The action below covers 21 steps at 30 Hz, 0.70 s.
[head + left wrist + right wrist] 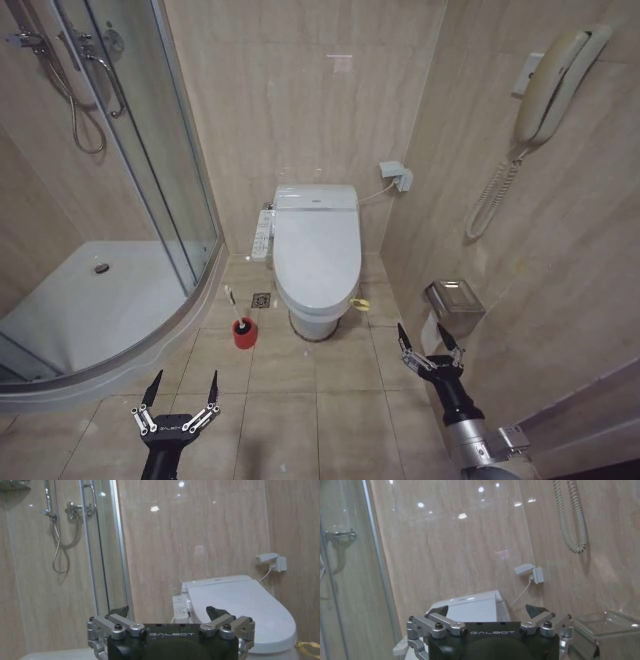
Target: Open the toilet lid, clean the toilet bowl with a toilet brush, close the toilet lid, and flush.
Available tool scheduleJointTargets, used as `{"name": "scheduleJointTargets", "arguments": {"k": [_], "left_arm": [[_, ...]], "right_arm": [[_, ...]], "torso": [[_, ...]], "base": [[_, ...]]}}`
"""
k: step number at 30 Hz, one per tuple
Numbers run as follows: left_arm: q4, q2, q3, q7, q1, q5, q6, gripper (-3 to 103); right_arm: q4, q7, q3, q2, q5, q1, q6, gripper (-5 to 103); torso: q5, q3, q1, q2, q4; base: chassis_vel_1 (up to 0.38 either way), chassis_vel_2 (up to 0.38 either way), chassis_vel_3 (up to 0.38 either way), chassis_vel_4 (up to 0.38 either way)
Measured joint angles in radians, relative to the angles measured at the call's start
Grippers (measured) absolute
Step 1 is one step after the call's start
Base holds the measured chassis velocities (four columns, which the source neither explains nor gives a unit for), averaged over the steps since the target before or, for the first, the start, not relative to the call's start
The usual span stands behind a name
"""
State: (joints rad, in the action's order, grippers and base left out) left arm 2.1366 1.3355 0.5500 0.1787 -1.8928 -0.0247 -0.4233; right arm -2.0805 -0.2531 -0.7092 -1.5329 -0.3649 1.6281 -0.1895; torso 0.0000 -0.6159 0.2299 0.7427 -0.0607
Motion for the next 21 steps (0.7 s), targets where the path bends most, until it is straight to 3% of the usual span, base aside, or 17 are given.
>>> {"name": "scheduleJointTargets", "arguments": {"k": [21], "left_arm": [[0.000,0.000,0.000,0.000,0.000,0.000,0.000,100]], "right_arm": [[-0.005,0.028,-0.012,-0.002,0.027,-0.003,-0.016,100]], "torso": [[-0.0001,0.000,0.000,0.000,0.0000]], "base": [[-0.016,0.019,0.016,-0.016]]}}
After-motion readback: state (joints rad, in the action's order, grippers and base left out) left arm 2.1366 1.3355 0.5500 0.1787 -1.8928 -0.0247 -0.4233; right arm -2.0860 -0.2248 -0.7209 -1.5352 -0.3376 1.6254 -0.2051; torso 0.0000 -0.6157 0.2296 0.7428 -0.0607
